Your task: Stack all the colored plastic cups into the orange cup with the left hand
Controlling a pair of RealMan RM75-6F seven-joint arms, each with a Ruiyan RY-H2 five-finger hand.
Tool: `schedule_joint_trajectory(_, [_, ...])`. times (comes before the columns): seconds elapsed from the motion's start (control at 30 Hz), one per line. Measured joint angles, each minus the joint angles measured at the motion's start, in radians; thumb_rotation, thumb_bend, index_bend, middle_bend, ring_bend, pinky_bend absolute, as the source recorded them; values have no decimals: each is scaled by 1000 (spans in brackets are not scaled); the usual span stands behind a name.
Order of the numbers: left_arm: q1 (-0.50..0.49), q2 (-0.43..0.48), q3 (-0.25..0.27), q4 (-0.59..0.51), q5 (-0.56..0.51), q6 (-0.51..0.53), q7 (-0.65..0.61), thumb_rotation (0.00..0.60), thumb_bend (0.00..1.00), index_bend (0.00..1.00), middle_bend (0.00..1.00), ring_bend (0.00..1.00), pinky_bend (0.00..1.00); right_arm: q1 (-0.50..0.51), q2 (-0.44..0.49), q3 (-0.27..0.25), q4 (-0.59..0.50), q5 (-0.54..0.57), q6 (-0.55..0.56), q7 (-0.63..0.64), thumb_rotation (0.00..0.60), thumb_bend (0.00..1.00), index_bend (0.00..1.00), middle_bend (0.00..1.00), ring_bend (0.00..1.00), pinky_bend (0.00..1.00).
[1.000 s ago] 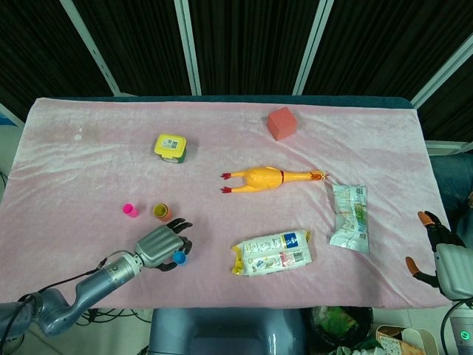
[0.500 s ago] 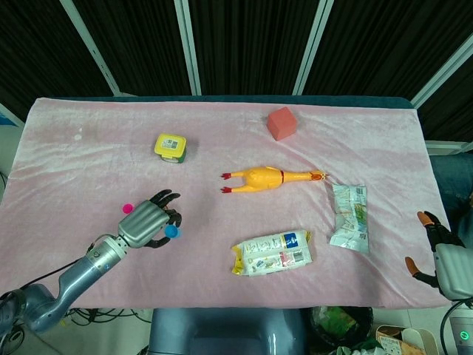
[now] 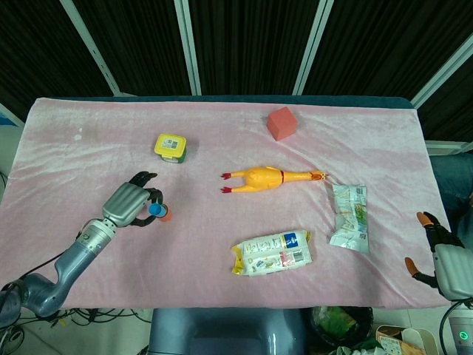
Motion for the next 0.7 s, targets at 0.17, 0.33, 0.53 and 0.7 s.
schedule_joint_trajectory(0.17, [-3,-17,-4,25,11,2,-23,600,358,533,512,73,94,1,-1,-1,1,-3,0,-1,600,263,35,56,161,213])
schedule_joint_trajectory(0.33, [-5,-22,0,32,6,-13,-20,600,358,532,511,73,94,0,0,-2,0,-5,1,1,600,263,35,55,161,214])
schedule_joint_trajectory(0.53, [-3,-25,3,41,-5,-23,-15,600,356,510,501,73,94,0,0,-2,0,-6,1,0,600,263,35,55,161,214])
schedule_joint_trajectory(0.7, [-3,-29,4,52,-14,-37,-12,600,233,285,313,19,81,0,-1,-2,0,-5,1,-1,600,263,35,55,160,213])
